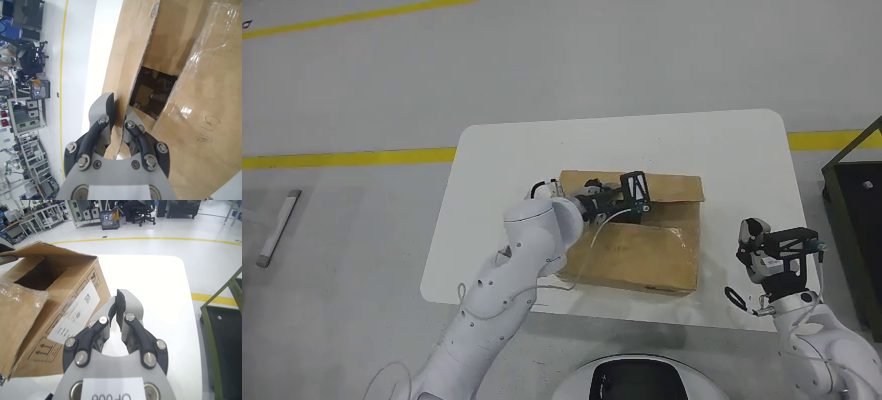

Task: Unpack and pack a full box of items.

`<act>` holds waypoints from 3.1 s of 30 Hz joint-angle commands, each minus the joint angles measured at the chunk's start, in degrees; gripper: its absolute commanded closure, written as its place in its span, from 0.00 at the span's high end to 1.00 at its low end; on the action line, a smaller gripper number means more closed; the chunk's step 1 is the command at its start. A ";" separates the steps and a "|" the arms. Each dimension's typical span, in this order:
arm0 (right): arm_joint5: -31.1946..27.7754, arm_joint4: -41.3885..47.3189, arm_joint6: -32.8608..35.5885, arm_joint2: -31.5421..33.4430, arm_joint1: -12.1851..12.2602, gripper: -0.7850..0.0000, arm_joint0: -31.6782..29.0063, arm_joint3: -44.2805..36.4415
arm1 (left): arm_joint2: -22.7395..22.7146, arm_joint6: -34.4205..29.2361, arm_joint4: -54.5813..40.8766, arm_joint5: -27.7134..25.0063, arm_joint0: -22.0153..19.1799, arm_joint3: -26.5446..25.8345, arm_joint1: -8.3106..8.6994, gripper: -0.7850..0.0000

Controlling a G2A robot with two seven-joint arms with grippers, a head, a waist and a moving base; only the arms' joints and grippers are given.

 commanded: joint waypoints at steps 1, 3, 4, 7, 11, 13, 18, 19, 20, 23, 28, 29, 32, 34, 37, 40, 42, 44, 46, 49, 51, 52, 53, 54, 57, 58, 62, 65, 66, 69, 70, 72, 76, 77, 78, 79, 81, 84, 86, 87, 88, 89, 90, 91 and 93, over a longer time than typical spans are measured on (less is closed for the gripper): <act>0.00 -0.08 -0.02 -0.03 0.00 0.00 -0.01 0.03 | -0.76 -1.62 -1.04 -0.81 0.77 -1.78 0.19 0.00; 0.00 -0.13 -0.03 -0.03 0.00 0.00 -0.02 0.05 | -1.65 -3.02 -2.98 -1.11 1.58 -3.39 0.32 0.00; -0.01 -0.21 0.00 -0.02 0.00 0.00 -0.03 0.05 | -1.97 -3.73 -3.81 -1.28 1.87 -4.11 0.38 0.00; -0.01 -0.22 0.02 0.00 -0.01 0.00 -0.03 0.03 | -2.54 -5.29 -4.97 -1.08 2.22 -4.81 0.48 1.00; -0.11 -0.45 0.09 0.05 0.01 0.00 0.02 -0.20 | -1.95 -5.09 -1.23 -0.41 -0.11 -3.91 0.44 1.00; -0.02 -0.42 0.19 0.17 0.01 0.00 0.02 -0.30 | -1.56 -3.23 0.72 0.92 -1.81 -2.83 0.28 1.00; 0.01 -0.29 0.13 0.34 0.00 0.00 0.00 -0.38 | 1.00 2.07 6.84 3.51 -6.99 2.45 -0.38 1.00; 0.00 -0.24 0.12 0.38 0.00 0.00 -0.01 -0.43 | 1.79 2.98 9.01 4.06 -8.18 4.15 -0.51 1.00; 0.00 -0.19 0.05 0.42 0.00 0.00 -0.04 -0.51 | 2.64 4.18 11.24 4.86 -9.36 5.61 -0.67 1.00; 0.10 0.01 -0.09 0.52 -0.02 0.00 -0.27 -0.62 | 4.28 8.25 14.27 9.69 -11.68 11.62 -1.37 1.00; 0.29 0.52 -0.45 1.12 -0.03 0.00 -0.86 -0.64 | 5.82 10.38 13.06 16.25 -13.53 19.33 -2.90 1.00; 0.35 0.71 -0.52 1.30 -0.04 0.00 -0.99 -0.59 | 6.19 10.16 13.07 16.63 -13.72 20.23 -3.13 1.00; 0.28 0.86 -0.54 1.59 -0.03 0.00 -1.26 -0.39 | 6.77 9.99 13.10 17.62 -14.02 22.10 -3.65 1.00; 0.22 1.04 -0.56 1.54 -0.05 0.00 -1.30 -0.42 | 6.93 9.90 13.21 17.75 -14.17 22.79 -3.88 1.00; 0.05 1.05 -0.34 1.32 -0.06 0.00 -1.22 -0.46 | 6.97 9.26 13.38 17.60 -13.99 23.61 -4.11 1.00; -0.21 1.09 -0.17 0.99 -0.07 0.00 -0.90 -0.39 | 6.47 8.78 12.70 17.93 -13.54 24.23 -4.30 1.00; -0.36 1.03 -0.13 0.89 -0.07 0.00 -0.71 -0.39 | 6.16 8.33 12.77 17.95 -13.22 24.50 -4.34 1.00; -0.48 1.20 -0.08 0.84 -0.07 0.00 -0.57 -0.28 | 5.53 8.04 11.84 18.28 -12.66 24.42 -4.41 1.00; -0.63 1.23 0.01 0.78 -0.07 0.00 -0.39 -0.17 | 5.38 7.70 12.09 17.96 -12.39 23.92 -4.44 1.00; -0.94 1.78 -0.15 0.53 -0.10 0.00 -0.11 -0.22 | 4.93 7.40 12.15 17.79 -11.99 22.91 -4.48 1.00; -1.07 2.93 -0.66 0.55 -0.15 0.00 0.04 -0.38 | 4.29 7.41 11.89 17.91 -11.76 21.82 -4.47 1.00; -1.21 4.31 -1.02 0.62 -0.20 0.00 0.12 -0.49 | 3.79 7.60 11.53 17.99 -11.62 20.96 -4.45 1.00; -1.48 5.78 -1.43 0.81 -0.24 0.00 0.20 -0.52 | 3.33 7.69 11.34 17.92 -11.35 20.16 -4.38 1.00; -1.95 8.05 -1.85 1.05 -0.30 0.00 0.31 -0.54 | 2.50 8.03 10.27 17.99 -10.94 19.05 -4.32 1.00; -4.40 15.44 -2.23 2.16 -0.40 0.00 0.70 -0.47 | -0.56 7.59 6.50 17.90 -9.15 15.50 -3.99 1.00; -5.53 17.62 -2.08 2.68 -0.38 0.00 0.84 -0.29 | -1.74 7.31 4.93 17.85 -8.31 14.16 -3.85 1.00; -12.46 24.40 2.06 4.21 -0.01 0.00 1.62 0.63 | -6.04 5.02 0.38 15.78 -4.58 8.32 -3.06 1.00; -20.92 30.56 4.58 4.90 0.38 0.00 2.26 1.10 | -9.22 2.98 -3.43 13.18 -1.74 3.56 -2.41 1.00; -24.05 30.90 5.71 5.63 0.63 0.00 2.39 1.06 | -9.98 2.76 -3.41 11.77 -0.84 1.67 -2.12 1.00; -31.75 32.09 9.15 6.22 1.22 0.00 2.27 1.26 | -12.66 2.49 -4.60 9.22 2.82 -2.94 -1.32 1.00; -33.03 32.40 9.74 6.35 1.35 0.00 2.26 1.44 | -13.45 2.33 -5.11 8.55 3.92 -4.36 -1.09 1.00; -34.90 33.56 10.66 6.08 1.53 0.00 2.24 1.83 | -15.03 1.94 -7.13 7.93 6.15 -6.47 -0.74 1.00; -36.67 36.42 12.33 5.15 1.79 0.00 2.27 2.36 | -17.38 0.61 -10.32 8.48 9.10 -9.48 -0.27 1.00; -37.15 35.86 12.39 5.40 1.88 0.00 2.41 2.21 | -17.69 0.46 -10.31 8.65 9.56 -10.08 -0.16 1.00; -37.15 35.86 12.39 5.40 1.88 0.00 2.41 2.21 | -17.91 0.44 -10.47 8.87 10.02 -10.52 -0.07 1.00; -37.15 35.86 12.39 5.40 1.88 0.00 2.41 2.21 | -18.14 0.70 -11.27 9.35 10.52 -10.79 -0.03 1.00; -37.15 35.86 12.39 5.40 1.88 0.00 2.41 2.21 | -18.28 0.75 -11.72 9.52 10.82 -11.05 0.03 1.00; -37.15 35.86 12.39 5.40 1.88 0.00 2.41 2.21 | -18.28 0.75 -11.72 9.52 10.82 -11.05 0.03 1.00; -36.43 31.92 14.70 5.53 2.12 0.00 2.86 1.42 | -18.28 0.75 -11.72 9.52 10.82 -11.05 0.03 1.00; -35.85 28.93 15.84 5.80 2.28 0.00 3.30 0.75 | -18.28 0.75 -11.72 9.52 10.82 -11.05 0.03 1.00; -35.56 27.99 16.27 5.53 2.34 0.00 3.46 0.62 | -18.28 0.75 -11.72 9.52 10.82 -11.05 0.03 1.00; -35.66 27.60 17.15 5.31 2.45 0.00 3.69 0.71 | -18.28 0.75 -11.72 9.52 10.82 -11.05 0.03 1.00; -35.57 26.82 18.36 5.52 2.61 0.00 4.05 0.70 | -18.28 0.75 -11.72 9.52 10.82 -11.05 0.03 1.00; -35.66 25.94 20.03 5.73 2.80 0.00 4.42 0.64 | -18.28 0.75 -11.72 9.52 10.82 -11.05 0.03 1.00; -35.85 25.26 22.64 6.15 3.14 0.00 5.06 0.61 | -18.28 0.75 -11.72 9.52 10.82 -11.05 0.03 1.00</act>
